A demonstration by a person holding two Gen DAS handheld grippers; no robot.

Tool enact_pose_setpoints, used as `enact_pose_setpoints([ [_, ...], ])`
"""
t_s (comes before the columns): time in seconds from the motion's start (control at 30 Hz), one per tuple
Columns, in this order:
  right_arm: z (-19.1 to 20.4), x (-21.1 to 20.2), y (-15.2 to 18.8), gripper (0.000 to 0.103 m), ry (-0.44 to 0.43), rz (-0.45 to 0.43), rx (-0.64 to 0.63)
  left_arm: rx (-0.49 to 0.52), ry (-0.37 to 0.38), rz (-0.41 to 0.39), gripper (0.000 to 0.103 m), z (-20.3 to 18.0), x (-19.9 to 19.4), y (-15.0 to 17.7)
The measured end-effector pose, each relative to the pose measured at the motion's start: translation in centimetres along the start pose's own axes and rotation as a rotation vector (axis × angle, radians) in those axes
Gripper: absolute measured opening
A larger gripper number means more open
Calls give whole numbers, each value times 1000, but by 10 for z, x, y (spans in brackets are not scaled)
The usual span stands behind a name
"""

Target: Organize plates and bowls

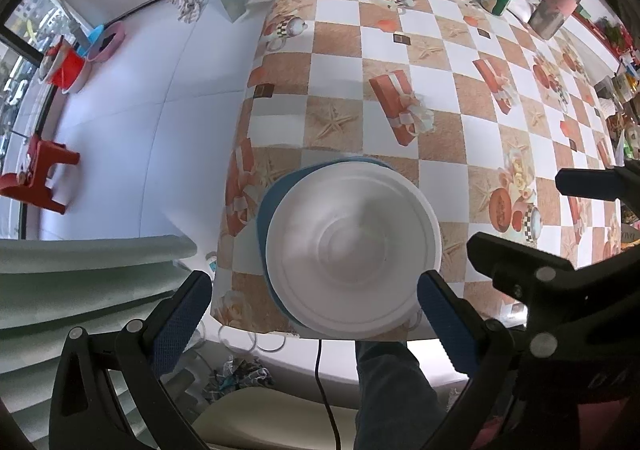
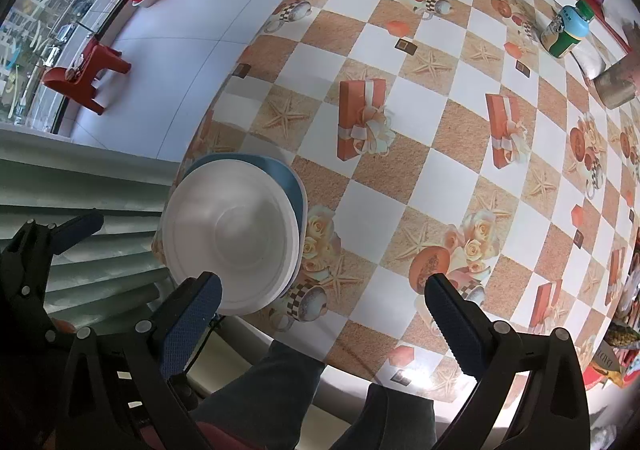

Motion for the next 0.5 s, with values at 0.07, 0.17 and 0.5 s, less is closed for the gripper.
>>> enact_pose_setpoints([
  [0.07,0,0,0,102,0,2,1,4,0,0,103,-1,0,0],
  [0.17,-1,-1,0,102,0,1,3,15,3,6,103,-4,1,0],
  [0.5,-2,0,1,102,-3,-3,12,19,1,9,103,-3,0,-1],
])
Point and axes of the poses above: each gripper's, at about its wrist camera, not at the fingertips, and x roughly the way its jaws point, z to its left, y to its underside, the point moved 7 cm from there along x, roughly the way its jaws point, and after that the axes turned 7 degrees about -y, right-handed, at the moved point
